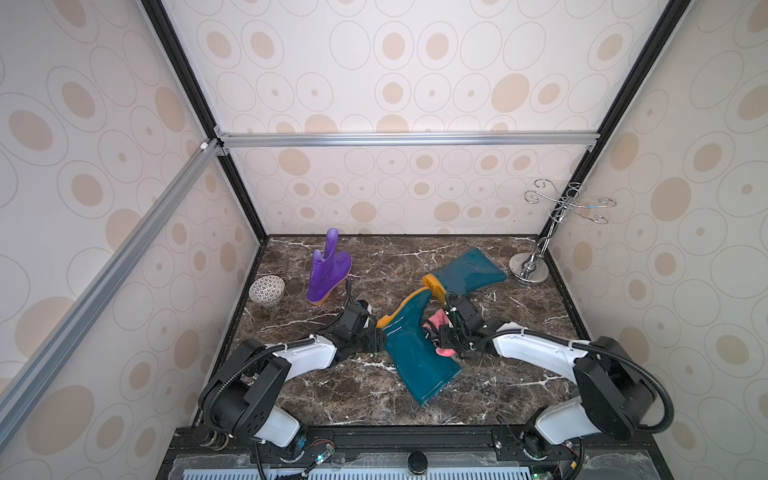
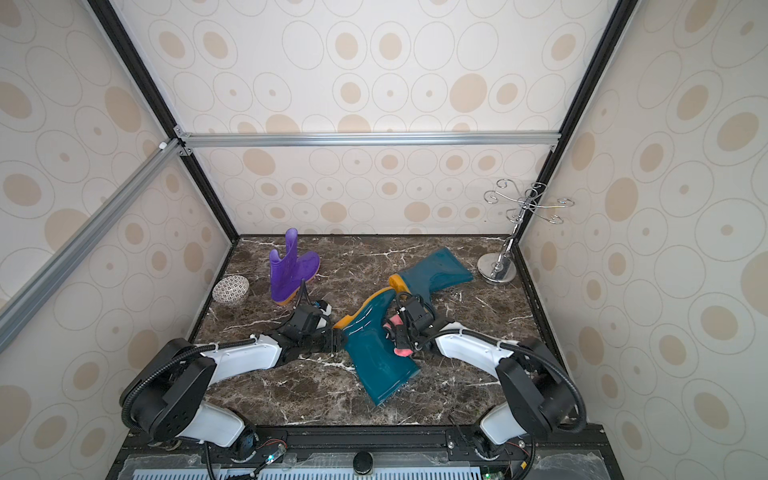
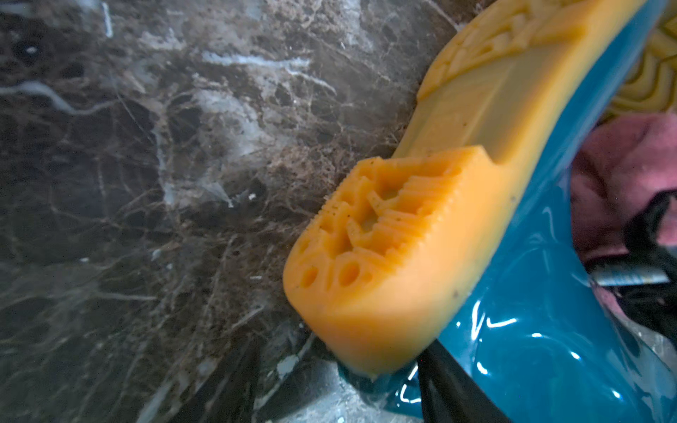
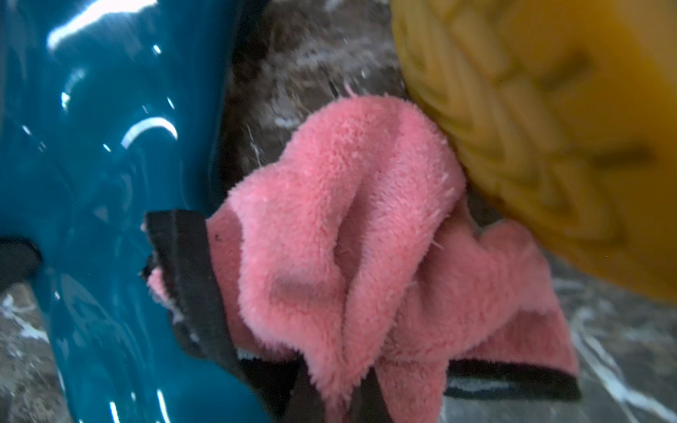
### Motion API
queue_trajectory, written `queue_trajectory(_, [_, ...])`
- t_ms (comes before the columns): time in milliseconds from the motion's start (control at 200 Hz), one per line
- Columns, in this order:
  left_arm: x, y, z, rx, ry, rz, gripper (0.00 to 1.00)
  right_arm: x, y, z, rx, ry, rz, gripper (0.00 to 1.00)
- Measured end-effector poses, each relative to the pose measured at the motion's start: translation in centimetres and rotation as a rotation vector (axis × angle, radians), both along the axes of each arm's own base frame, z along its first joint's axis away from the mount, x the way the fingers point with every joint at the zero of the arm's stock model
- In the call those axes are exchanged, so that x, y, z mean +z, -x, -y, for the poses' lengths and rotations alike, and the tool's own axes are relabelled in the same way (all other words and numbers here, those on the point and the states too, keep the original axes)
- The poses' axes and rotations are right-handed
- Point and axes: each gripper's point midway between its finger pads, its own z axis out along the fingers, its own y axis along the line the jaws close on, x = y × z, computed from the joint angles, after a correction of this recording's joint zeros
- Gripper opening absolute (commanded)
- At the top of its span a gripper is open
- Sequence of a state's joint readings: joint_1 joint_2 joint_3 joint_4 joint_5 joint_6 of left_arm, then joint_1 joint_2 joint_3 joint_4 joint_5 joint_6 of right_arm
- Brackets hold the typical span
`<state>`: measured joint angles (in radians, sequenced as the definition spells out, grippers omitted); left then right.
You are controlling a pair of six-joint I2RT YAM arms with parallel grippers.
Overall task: Wipe the rubber boots with a cloth
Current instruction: Wipe the dirt off the rubber boot.
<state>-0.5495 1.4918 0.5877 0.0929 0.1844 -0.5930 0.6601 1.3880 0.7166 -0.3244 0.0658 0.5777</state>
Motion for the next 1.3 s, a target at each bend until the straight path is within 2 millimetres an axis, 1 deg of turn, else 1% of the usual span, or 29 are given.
queue_trajectory(55, [0.0, 0.0, 0.0, 0.0, 0.0, 0.0, 0.66, 0.1, 1.4, 0.5, 0.016, 0.001, -0.015, 0.0])
queue_trajectory(95, [0.0, 0.0, 0.0, 0.0, 0.0, 0.0, 0.66, 0.3, 2.3, 0.4, 0.033, -0.001, -0.024, 0.0])
queue_trajectory(265, [0.0, -0.1, 0.0, 0.002, 0.002, 0.002, 0.66, 0.2, 6.9, -1.7, 0.188, 0.025, -0.08, 0.0])
queue_trajectory(335, [0.0, -0.2, 0.0, 0.002, 0.002, 0.003, 0.66, 0.4, 8.2, -2.4, 0.239, 0.025, -0.087, 0.0])
queue_trajectory(435, [0.0, -0.2, 0.0, 0.003, 0.004, 0.005, 0.66, 0.8, 8.5, -2.5, 0.252, 0.029, -0.09, 0.0])
queue_trajectory(490, [0.0, -0.2, 0.0, 0.002, 0.005, 0.005, 0.66, 1.3, 8.4, -2.8, 0.258, 0.026, -0.095, 0.0])
queue_trajectory(605, [0.0, -0.3, 0.0, 0.003, 0.006, 0.006, 0.67, 3.2, 8.5, -5.0, 0.304, -0.06, -0.088, 0.0])
queue_trajectory(690, [0.0, -0.3, 0.1, 0.001, 0.007, 0.005, 0.67, 3.9, 8.7, -6.3, 0.335, -0.115, -0.077, 0.0])
queue_trajectory(760, [-0.1, -0.3, 0.1, 0.0, 0.01, 0.006, 0.67, 4.1, 8.5, -7.1, 0.35, -0.138, -0.065, 0.0])
queue_trajectory(830, [-0.1, -0.4, 0.3, -0.001, 0.012, 0.006, 0.67, 3.9, 7.7, -7.8, 0.353, -0.127, -0.06, 0.0])
queue_trajectory(940, [0.0, -0.5, 0.3, -0.002, 0.015, 0.007, 0.67, 2.6, 5.6, -9.0, 0.33, -0.106, -0.056, 0.0])
queue_trajectory(1000, [-0.1, -0.5, 0.3, -0.002, 0.015, 0.007, 0.67, 1.6, 4.7, -9.2, 0.31, -0.113, -0.077, 0.0])
queue_trajectory(1065, [-0.1, -0.5, 0.3, -0.002, 0.016, 0.007, 0.67, 1.1, 3.5, -9.3, 0.295, -0.115, -0.088, 0.0])
queue_trajectory(1145, [-0.1, -0.7, 0.4, -0.002, 0.019, 0.012, 0.67, 1.8, 1.8, -10.1, 0.295, -0.108, -0.057, 0.0])
queue_trajectory(1225, [0.0, -0.8, 0.5, -0.001, 0.022, 0.016, 0.67, 3.6, -0.4, -11.3, 0.293, -0.125, 0.026, 0.0])
queue_trajectory(1300, [-0.1, -0.8, 0.5, -0.001, 0.023, 0.018, 0.67, 4.9, -1.7, -11.9, 0.288, -0.151, 0.073, 0.0])
